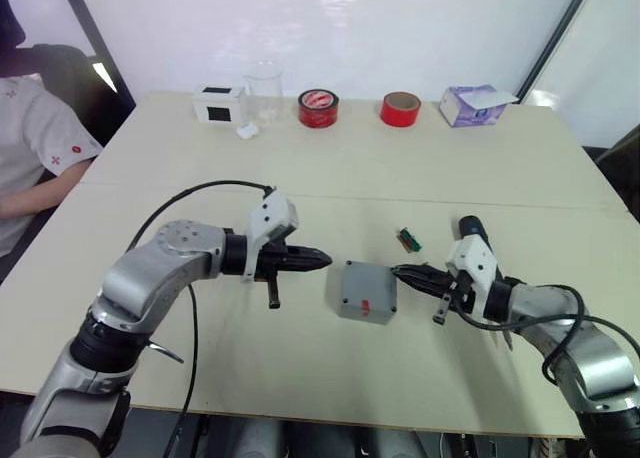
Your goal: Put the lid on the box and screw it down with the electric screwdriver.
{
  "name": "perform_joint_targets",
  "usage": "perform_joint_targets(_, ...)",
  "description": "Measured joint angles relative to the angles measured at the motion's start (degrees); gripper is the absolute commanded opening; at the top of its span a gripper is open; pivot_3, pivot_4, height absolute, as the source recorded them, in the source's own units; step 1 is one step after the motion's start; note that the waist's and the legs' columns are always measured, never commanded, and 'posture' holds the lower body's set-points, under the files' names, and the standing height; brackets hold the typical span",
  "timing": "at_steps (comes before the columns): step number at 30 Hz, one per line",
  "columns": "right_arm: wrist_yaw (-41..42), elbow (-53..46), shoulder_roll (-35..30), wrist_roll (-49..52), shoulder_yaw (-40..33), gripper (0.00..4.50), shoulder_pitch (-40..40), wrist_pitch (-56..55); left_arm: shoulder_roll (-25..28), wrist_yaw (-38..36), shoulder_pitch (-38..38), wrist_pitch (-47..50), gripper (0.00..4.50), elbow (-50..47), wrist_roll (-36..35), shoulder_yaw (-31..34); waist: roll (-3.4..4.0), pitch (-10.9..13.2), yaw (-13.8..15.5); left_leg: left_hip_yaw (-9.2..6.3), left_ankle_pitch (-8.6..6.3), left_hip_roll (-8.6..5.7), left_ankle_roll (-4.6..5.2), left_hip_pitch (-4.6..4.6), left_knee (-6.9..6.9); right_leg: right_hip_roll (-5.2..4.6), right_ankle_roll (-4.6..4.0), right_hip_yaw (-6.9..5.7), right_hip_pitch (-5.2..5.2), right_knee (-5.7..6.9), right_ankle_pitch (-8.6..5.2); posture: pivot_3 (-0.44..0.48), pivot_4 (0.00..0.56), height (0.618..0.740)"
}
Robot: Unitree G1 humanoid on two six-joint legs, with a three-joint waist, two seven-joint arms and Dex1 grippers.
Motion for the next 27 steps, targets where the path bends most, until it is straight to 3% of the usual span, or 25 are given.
perform_joint_targets(27, 8.62, 2.44, -5.9, 0.28, 2.81, 0.12, -8.96, 8.76, -1.68, 3.54, 3.45, -0.04, 0.0, -1.35, 0.45, -0.11, 0.0, 0.0, 0.0, -0.01, 0.0, 0.01, 0.0, 0.0, 0.0, 0.0, 0.01, 0.0, 0.0, 0.01, 0.01, 0.0, 0.15, 0.74)
